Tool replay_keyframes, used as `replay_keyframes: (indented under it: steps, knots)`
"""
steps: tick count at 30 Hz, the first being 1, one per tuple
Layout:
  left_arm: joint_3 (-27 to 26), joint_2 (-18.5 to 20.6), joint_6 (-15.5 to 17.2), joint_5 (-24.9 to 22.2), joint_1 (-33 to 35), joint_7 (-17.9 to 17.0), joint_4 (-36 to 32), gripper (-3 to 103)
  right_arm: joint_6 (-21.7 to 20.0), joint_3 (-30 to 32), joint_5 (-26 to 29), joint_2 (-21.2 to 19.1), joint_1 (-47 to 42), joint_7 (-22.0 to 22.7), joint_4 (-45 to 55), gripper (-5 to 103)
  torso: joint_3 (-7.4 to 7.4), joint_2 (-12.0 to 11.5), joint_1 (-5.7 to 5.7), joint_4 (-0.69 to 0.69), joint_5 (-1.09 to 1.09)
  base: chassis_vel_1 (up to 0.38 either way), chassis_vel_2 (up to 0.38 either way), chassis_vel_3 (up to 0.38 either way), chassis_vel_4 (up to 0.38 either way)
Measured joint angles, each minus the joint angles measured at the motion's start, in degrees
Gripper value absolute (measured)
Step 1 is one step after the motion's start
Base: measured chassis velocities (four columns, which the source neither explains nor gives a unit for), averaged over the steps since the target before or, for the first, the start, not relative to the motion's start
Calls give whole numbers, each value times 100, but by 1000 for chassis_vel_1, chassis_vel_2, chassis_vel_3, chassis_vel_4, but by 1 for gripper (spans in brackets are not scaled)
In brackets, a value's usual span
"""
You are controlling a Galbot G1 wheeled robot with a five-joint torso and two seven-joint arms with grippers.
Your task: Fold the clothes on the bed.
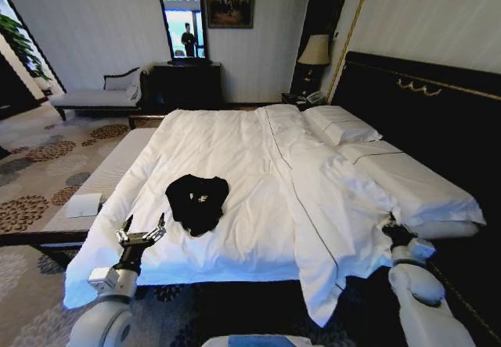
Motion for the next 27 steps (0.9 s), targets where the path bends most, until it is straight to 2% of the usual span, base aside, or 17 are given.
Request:
replay_keyframes:
  steps: [8,15,23,27]
  knots:
    - [90,3,30,31,-83,-30,-24,100,39,210,-61,66,60,262,-579,1,0,0,0,1,0,0,0,0,0]
    - [40,24,25,20,-14,-29,-25,100,561,233,-236,-42,261,196,-1238,1,0,0,0,1,-1,0,0,0,0]
    - [65,20,18,20,-9,-22,-25,100,579,246,-332,-101,302,197,-1466,1,0,0,0,2,0,0,0,0,0]
    - [70,43,18,21,-2,-22,-25,100,438,254,-306,-104,261,201,-1492,1,0,0,1,2,-1,0,0,0,0]
